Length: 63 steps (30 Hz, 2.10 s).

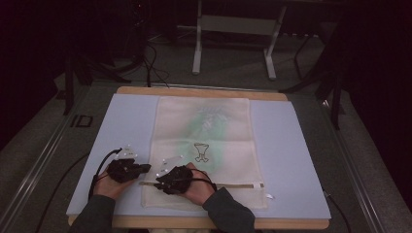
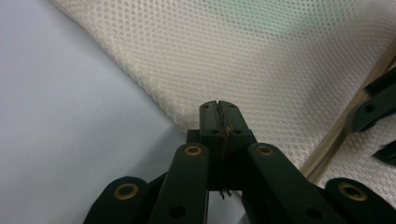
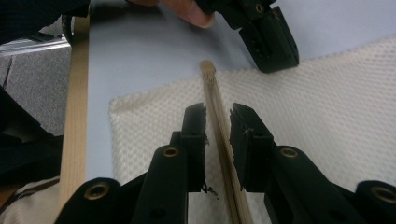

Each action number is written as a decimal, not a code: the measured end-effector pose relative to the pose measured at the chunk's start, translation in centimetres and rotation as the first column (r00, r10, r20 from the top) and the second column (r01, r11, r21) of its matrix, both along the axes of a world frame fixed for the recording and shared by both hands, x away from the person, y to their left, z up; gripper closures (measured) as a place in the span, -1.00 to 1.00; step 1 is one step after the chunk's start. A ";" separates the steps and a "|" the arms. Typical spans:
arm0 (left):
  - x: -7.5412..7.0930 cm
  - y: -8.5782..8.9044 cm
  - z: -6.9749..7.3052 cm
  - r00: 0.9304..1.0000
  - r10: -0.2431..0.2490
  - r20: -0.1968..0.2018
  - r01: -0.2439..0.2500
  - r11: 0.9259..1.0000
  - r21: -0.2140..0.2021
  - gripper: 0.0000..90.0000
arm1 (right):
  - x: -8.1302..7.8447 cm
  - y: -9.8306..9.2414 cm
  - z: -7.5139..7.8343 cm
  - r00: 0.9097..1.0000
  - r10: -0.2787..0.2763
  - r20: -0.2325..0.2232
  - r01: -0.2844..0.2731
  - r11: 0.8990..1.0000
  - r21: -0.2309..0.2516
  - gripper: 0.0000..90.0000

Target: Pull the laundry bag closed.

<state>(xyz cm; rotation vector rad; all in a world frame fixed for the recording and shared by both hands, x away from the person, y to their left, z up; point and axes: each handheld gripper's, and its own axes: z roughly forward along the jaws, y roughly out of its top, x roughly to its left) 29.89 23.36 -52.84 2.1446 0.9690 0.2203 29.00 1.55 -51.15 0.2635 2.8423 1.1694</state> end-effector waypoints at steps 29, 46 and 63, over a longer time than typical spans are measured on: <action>-0.1 1.1 0.5 0.999 0.051 0.018 -0.050 0.998 -0.038 0.98 | 1.3 5.8 -1.2 1.000 0.015 -0.024 -0.016 0.999 -0.029 0.64; -0.1 1.8 0.7 0.997 0.073 0.030 -0.071 0.996 -0.048 0.98 | 1.5 6.8 -1.7 1.000 0.006 -0.026 -0.007 1.000 -0.030 0.79; -0.1 1.6 0.7 0.999 0.039 0.005 -0.039 0.998 -0.058 0.98 | 1.0 4.9 -0.5 1.000 -0.006 -0.024 0.006 1.000 0.024 0.79</action>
